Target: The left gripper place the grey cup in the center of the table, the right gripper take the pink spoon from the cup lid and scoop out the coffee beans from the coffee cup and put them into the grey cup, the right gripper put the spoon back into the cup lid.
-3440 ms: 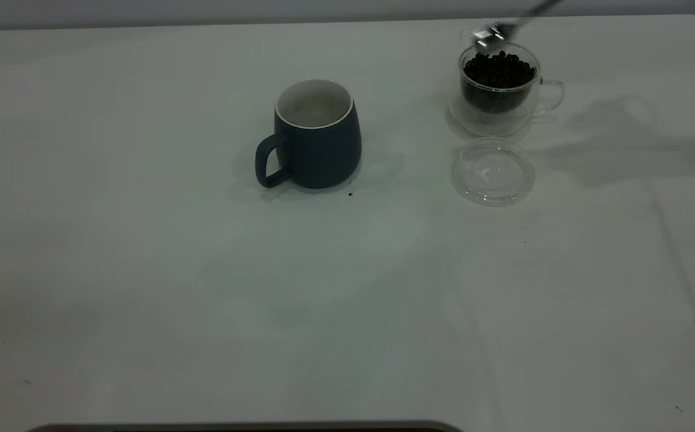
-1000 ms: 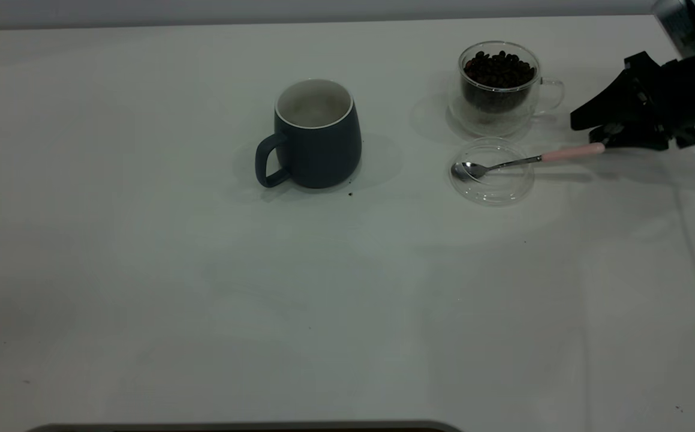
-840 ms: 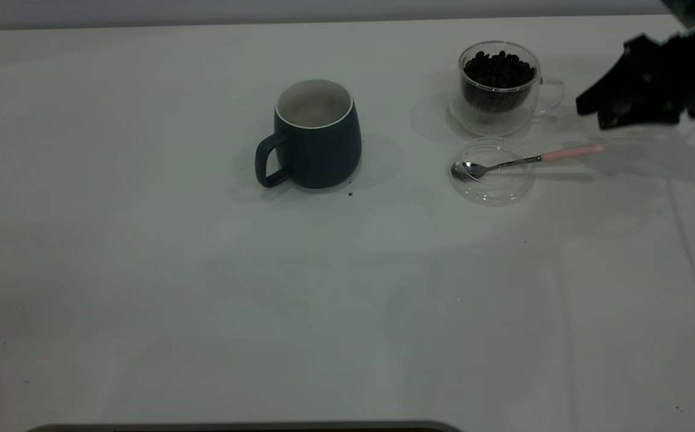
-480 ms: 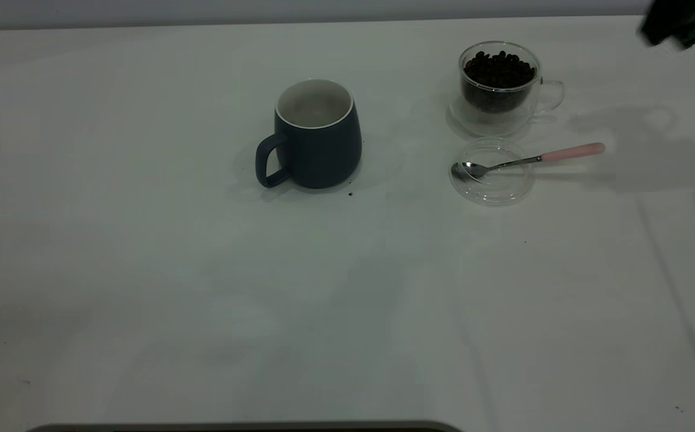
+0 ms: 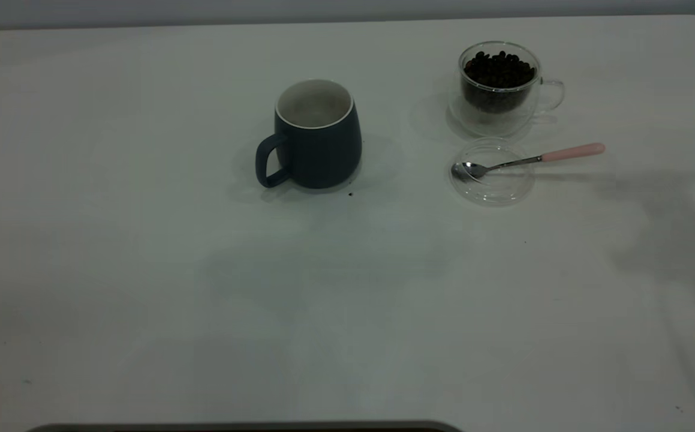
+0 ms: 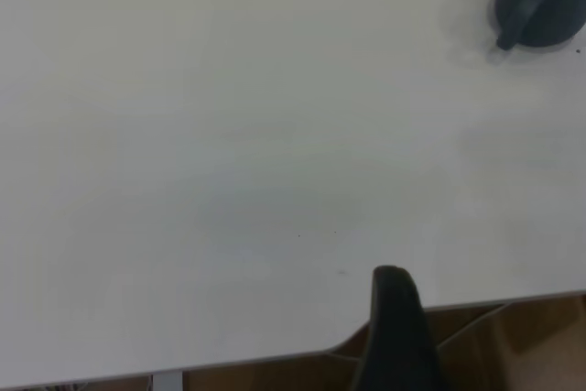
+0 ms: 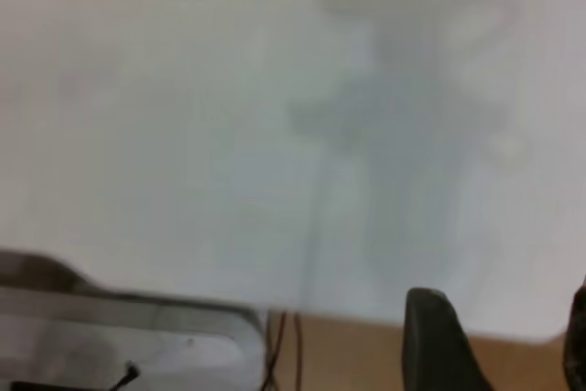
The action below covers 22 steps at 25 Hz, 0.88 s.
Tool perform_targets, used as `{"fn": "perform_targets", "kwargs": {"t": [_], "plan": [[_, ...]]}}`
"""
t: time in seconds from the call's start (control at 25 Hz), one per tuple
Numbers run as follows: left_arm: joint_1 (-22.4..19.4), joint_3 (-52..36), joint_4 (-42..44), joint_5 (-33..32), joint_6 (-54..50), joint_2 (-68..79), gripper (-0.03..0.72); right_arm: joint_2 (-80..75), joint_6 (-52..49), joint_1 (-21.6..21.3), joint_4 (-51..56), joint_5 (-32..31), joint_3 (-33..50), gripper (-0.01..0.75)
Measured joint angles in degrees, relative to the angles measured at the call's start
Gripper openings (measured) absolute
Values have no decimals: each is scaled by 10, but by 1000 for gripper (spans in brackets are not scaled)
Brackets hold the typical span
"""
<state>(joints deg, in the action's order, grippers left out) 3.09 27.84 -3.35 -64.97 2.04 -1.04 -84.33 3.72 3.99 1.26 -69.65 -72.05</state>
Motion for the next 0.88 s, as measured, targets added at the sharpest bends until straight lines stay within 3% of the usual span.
{"fn": "perform_targets", "kwargs": {"t": [0.36,0.6,0.88], "plan": [[0,0,0,0,0,0,565,227,-19,0,11,-2,267,372],[0,0,0,0,0,0,565,360,-20,0,21,61,433,372],[0,0,0,0,0,0,565,535,-20,0,19,70,450,371]]}}
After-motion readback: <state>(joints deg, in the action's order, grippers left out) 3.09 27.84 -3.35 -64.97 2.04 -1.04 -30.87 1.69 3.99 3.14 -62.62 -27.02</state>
